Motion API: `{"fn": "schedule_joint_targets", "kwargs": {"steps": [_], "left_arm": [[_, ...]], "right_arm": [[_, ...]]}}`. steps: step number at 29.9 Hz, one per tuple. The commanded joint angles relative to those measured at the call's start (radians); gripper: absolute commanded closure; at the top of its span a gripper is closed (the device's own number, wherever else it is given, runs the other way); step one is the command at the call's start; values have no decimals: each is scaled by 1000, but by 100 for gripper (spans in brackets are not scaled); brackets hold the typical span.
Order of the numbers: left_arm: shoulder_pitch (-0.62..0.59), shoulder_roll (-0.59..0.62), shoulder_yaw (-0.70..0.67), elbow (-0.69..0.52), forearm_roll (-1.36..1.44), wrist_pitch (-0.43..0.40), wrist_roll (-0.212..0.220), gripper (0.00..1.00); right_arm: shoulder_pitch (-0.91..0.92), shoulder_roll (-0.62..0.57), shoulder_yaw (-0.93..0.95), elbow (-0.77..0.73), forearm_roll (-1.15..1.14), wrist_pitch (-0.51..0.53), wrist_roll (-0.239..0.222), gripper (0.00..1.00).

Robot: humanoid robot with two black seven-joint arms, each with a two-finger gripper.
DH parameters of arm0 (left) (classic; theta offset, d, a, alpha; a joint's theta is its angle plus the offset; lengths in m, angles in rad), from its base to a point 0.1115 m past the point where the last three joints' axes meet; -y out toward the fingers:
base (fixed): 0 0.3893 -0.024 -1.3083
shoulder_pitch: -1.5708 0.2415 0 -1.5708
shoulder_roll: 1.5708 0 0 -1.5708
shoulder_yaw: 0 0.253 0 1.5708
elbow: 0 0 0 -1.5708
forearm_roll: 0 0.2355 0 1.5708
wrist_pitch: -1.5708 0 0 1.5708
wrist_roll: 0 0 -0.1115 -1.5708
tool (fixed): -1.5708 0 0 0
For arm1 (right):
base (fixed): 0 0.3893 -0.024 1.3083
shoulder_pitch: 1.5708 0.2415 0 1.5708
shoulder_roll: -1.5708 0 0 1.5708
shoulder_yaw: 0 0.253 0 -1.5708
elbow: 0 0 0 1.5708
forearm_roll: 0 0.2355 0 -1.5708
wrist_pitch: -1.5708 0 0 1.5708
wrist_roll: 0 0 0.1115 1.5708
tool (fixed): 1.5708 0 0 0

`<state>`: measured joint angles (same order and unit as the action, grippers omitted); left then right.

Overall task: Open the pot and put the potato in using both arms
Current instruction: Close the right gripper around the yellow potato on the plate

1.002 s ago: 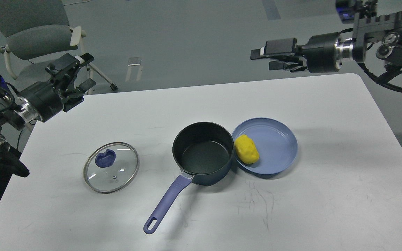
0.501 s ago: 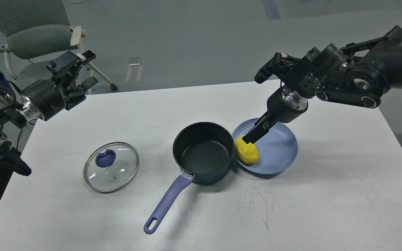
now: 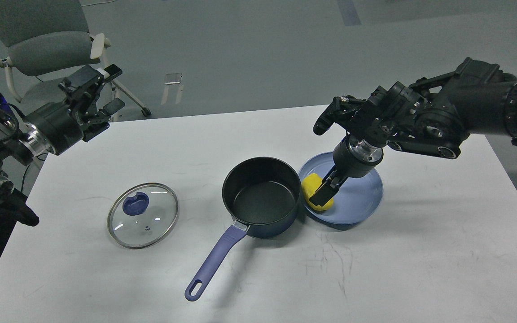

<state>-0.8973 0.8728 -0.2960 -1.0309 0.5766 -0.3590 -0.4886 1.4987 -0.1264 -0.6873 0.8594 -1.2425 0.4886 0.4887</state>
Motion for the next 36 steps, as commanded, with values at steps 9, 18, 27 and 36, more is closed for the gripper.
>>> {"fn": "schedule_joint_targets", "kwargs": {"steps": [9,18,27,36], "left_arm": [[0,-2,0,0,0,0,0,2],[0,-2,0,0,0,0,0,2],[0,-8,0,0,0,0,0,2],[-6,-6,0,-1,0,-2,0,2]], "right_arm": [[-21,39,-29,-42,0,-30,0,0],[-48,62,-34,-85,0,-80,0,0],[-49,57,-60,-88,0,-97,0,0],[-57,56,-63,-97,2,-100,0,12]]}}
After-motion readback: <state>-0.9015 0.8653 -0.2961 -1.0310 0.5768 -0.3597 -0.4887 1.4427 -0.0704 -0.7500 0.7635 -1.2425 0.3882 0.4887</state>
